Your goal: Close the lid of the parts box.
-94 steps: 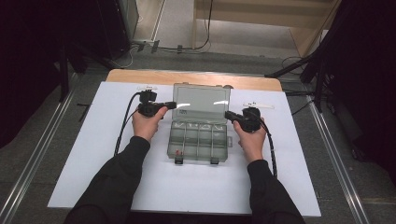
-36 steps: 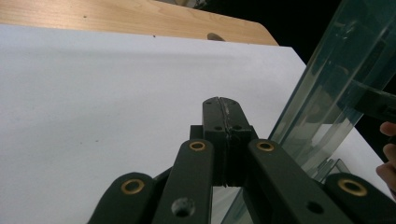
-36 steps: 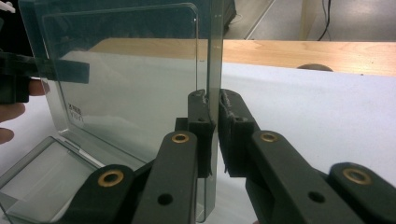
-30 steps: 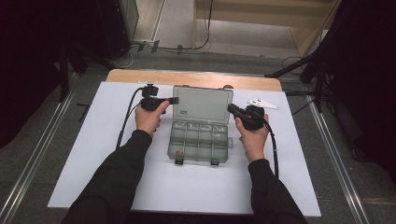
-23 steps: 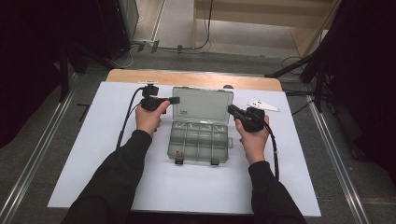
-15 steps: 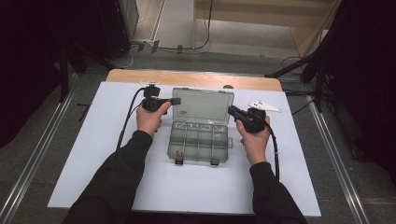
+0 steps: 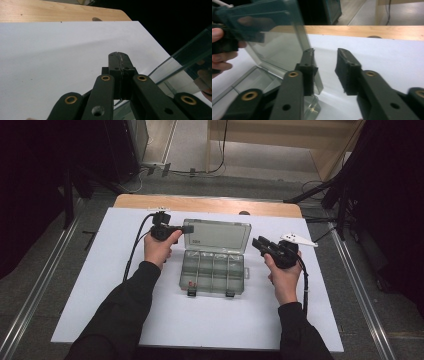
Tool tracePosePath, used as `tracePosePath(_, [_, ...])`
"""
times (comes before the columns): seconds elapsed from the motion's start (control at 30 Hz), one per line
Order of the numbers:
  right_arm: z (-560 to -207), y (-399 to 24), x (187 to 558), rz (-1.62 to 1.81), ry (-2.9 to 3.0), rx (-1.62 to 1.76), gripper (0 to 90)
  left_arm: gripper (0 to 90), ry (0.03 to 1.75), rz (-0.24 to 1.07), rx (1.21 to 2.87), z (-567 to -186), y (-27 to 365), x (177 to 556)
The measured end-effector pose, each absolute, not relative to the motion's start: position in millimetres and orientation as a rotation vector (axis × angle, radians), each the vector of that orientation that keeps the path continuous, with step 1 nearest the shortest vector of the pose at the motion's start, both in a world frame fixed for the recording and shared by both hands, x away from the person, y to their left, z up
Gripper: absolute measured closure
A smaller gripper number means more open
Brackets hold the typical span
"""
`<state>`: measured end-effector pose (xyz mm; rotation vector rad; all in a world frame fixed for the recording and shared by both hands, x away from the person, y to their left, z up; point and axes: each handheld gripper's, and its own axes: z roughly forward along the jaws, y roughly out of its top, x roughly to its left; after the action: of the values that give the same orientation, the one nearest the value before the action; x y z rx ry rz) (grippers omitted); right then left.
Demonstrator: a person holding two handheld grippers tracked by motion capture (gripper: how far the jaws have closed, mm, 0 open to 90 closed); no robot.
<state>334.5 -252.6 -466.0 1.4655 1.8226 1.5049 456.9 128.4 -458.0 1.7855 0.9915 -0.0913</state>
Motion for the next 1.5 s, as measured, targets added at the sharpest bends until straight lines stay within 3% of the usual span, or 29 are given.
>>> tracePosePath(0.3, [-458, -244, 340, 1.479, 1.8, 1.516, 90.0, 90.0, 0.934, -0.097, 1.802, -453, 132, 444])
tracePosePath(1.5, [-452, -222, 291, 1.507, 1.899, 1.384, 90.0, 90.0, 0.762, 0.047, 1.882, -438, 134, 361])
